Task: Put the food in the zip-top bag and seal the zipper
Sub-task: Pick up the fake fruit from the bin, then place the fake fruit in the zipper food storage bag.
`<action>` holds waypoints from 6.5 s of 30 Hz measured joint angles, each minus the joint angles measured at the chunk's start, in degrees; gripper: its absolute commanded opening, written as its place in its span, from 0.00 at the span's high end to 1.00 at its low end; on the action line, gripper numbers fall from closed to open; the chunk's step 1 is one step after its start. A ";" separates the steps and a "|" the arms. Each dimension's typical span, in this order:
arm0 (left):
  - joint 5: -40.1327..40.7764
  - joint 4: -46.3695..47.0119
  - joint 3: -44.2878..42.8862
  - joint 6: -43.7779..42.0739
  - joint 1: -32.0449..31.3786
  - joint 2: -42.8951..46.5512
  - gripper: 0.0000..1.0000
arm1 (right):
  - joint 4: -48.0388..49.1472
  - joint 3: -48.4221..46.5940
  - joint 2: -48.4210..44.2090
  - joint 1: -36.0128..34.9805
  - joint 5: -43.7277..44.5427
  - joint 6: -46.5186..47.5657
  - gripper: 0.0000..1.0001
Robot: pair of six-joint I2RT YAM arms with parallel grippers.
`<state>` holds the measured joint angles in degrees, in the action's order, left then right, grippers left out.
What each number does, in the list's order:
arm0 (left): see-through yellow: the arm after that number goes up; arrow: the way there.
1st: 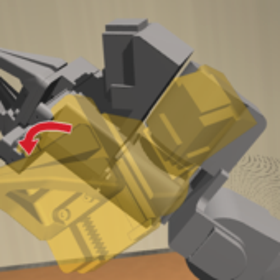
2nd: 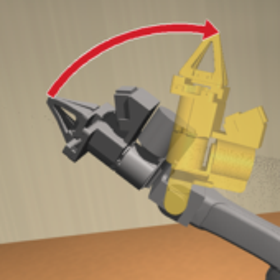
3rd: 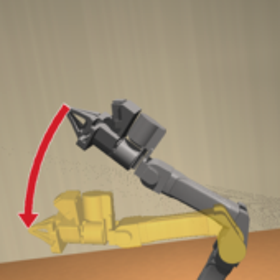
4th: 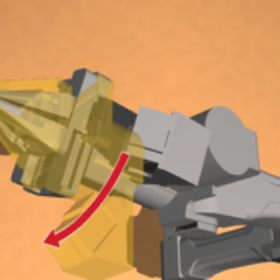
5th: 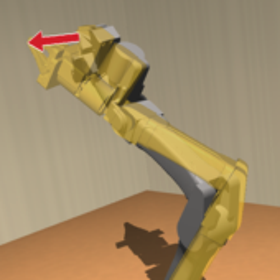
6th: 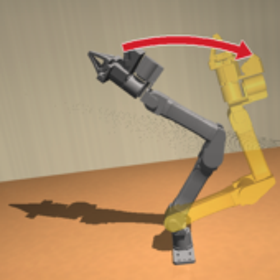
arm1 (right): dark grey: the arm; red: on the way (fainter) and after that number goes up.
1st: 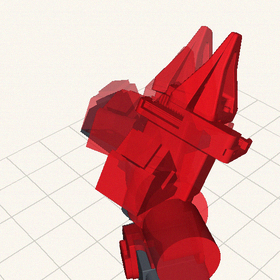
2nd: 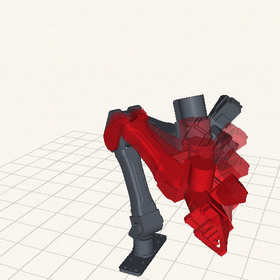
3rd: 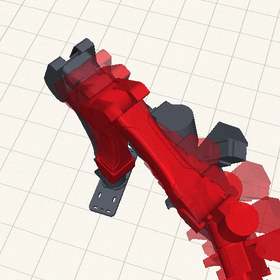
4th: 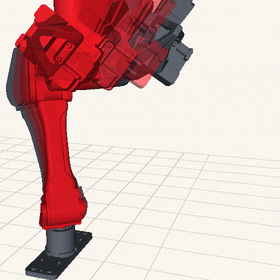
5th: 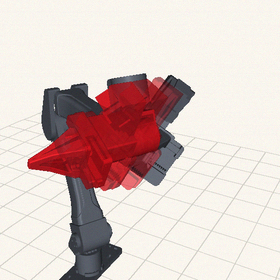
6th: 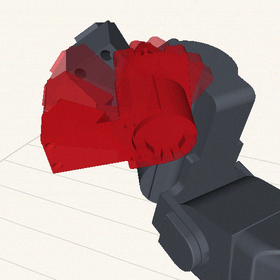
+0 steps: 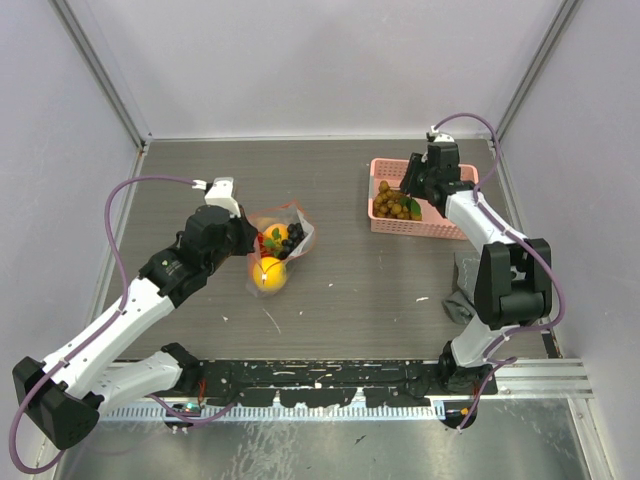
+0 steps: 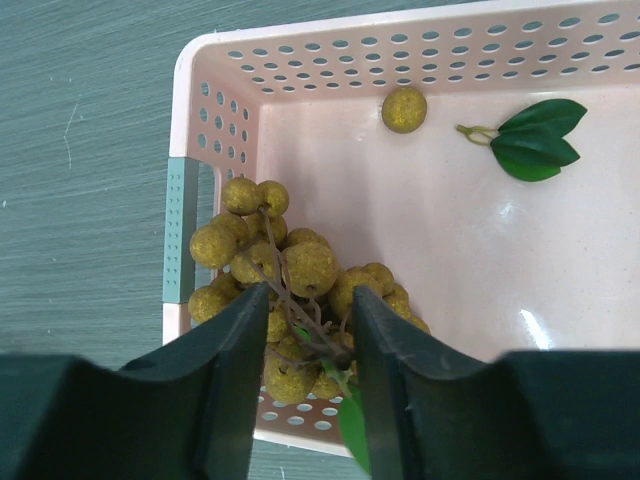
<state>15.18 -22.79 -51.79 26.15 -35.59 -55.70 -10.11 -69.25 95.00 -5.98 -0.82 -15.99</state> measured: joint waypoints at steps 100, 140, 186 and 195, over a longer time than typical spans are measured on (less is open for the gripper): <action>-7.76 3.93 2.54 1.77 3.91 -1.49 1.00 | 17.00 13.42 -22.10 -30.91 -27.19 -2.29 1.00; -7.39 2.14 2.29 1.97 4.13 -1.57 1.00 | -7.63 -6.84 -10.69 -43.89 3.67 7.56 1.00; -9.66 0.76 1.33 3.10 4.24 -5.18 1.00 | -0.15 -6.38 -8.00 -47.60 -0.02 10.03 1.00; -10.71 0.50 0.94 3.21 4.22 -4.39 1.00 | 3.54 -4.13 -7.10 -48.02 12.74 10.84 1.00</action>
<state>4.47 -22.28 -50.85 29.36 -31.38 -60.10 -6.57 -73.38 87.90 -54.00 11.92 -5.15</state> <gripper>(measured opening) 0.007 0.210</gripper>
